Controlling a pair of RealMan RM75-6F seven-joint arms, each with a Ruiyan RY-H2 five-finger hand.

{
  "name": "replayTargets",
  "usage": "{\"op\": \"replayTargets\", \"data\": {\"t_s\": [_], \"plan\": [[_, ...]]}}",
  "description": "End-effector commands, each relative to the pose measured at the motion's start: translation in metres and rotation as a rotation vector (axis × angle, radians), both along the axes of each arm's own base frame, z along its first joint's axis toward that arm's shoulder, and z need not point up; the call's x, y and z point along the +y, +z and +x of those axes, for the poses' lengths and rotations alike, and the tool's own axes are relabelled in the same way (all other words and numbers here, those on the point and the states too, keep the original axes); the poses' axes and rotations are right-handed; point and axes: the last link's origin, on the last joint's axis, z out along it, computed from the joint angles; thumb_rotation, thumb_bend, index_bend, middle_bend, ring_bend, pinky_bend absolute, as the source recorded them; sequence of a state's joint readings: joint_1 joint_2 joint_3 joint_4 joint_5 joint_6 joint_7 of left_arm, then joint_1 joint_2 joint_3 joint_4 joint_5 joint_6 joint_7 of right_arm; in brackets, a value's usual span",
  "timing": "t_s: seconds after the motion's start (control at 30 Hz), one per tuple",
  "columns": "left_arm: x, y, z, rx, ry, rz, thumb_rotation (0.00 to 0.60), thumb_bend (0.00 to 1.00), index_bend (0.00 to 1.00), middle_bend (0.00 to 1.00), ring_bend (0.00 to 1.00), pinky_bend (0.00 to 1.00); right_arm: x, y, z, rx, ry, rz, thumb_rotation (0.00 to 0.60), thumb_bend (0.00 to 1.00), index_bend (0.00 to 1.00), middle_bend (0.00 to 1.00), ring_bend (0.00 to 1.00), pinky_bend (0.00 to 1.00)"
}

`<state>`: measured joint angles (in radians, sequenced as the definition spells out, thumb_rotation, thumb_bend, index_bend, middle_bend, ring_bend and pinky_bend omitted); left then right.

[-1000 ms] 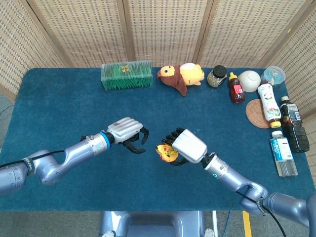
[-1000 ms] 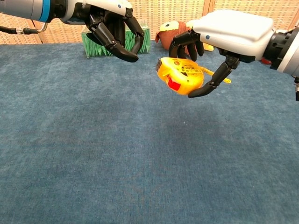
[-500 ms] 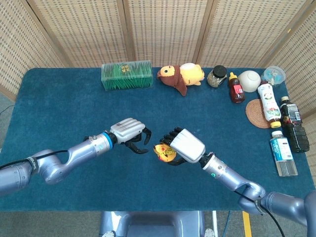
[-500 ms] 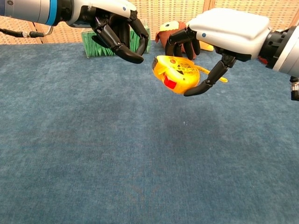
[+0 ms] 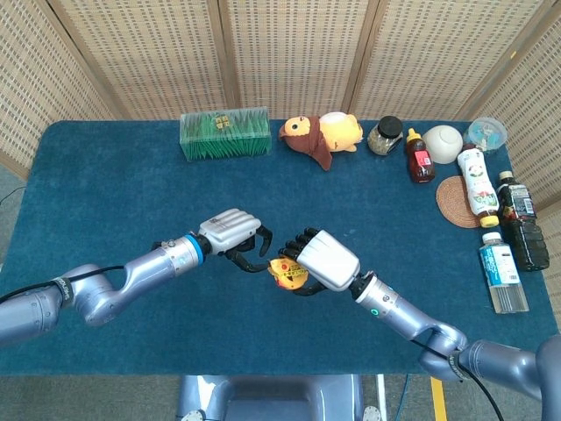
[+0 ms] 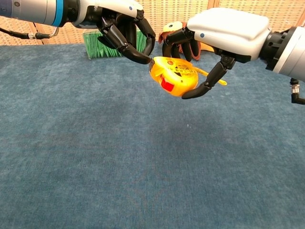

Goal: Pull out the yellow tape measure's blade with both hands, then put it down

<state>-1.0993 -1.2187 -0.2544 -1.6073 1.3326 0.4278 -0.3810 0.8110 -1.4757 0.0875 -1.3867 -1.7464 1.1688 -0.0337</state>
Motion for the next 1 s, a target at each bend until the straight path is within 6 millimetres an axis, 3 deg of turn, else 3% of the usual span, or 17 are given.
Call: {"op": "replayTargets", "data": {"t_s": [0.03,0.53,1.0], "plan": [[-0.0002,-0.0005,0.0007,-0.003,0.000,-0.002,0.456,0.27,0.54,1.00,0.95,0.93,-0.0001,-0.0001,0.0008,-0.003,0.000,-0.001,0.429,0.21,0.49,0.54,0.50,0.46],[-0.0023,-0.0054,0.0056,-0.023,0.004,-0.025,0.452,0.27,0.54,1.00,0.95,0.93,-0.0013,0.0001,0.0020,-0.002,-0.007,-0.003,0.427,0.21,0.49,0.54,0.50,0.47],[0.0002,-0.0063,0.0045,-0.020,0.004,-0.020,0.483,0.29,0.54,1.00,0.95,0.93,-0.0031,0.0016,-0.0001,-0.006,-0.021,0.000,0.427,0.21,0.49,0.54,0.50,0.47]]}}
